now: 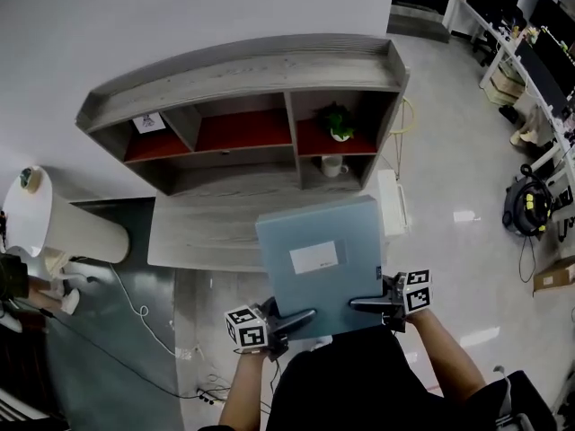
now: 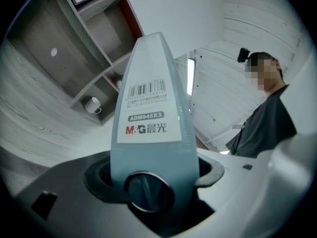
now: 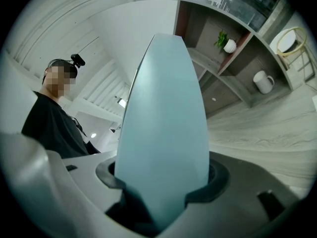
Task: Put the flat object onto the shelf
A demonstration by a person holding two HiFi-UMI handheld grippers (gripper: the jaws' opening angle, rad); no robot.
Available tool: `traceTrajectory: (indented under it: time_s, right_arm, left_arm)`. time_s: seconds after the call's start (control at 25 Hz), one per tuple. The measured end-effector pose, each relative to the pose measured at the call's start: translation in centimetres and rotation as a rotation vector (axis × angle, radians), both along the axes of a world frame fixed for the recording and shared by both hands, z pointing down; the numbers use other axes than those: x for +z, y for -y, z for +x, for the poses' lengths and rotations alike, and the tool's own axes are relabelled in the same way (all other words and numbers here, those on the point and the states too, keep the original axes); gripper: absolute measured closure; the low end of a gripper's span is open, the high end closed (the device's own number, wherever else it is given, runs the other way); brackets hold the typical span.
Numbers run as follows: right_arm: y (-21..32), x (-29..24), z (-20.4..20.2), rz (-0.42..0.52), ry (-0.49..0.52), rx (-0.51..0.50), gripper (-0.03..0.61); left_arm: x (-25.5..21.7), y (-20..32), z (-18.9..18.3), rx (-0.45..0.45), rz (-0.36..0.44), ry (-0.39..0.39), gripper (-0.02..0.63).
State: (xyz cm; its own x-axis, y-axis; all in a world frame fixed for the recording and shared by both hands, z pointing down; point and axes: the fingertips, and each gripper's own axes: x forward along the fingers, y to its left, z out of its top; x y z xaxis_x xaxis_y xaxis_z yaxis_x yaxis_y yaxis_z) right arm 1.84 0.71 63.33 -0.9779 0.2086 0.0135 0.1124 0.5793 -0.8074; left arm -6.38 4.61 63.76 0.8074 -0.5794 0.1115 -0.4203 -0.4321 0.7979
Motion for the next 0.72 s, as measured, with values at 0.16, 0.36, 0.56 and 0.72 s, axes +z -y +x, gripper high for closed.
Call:
traceTrajectory:
  time_s: [0.16, 0.36, 0.56, 0.72]
  right_arm:
    - [4.6, -0.7, 0.8, 0.011, 0.001, 0.009, 0.288]
    - [8.4, -0.3, 1.6, 0.021, 0.016, 0.012, 0.290]
    - [11.7, -0.9, 1.8, 0.027, 0.033, -0.013, 0.290]
    - [13.9, -2.0, 1.0, 0.055, 0.043, -0.033, 0.288]
  left_arm:
    - [-0.5, 4.7, 0.8, 0.007, 0.008, 0.005, 0.291]
    - [-0.3, 8.6, 1.5, -0.005, 0.008, 0.042, 0.291]
    - [-1.0, 11.7, 1.7, -0.026, 0.018, 0.062, 0.290]
    - [-1.9, 13.8, 1.0, -0.049, 0.037, 0.064, 0.288]
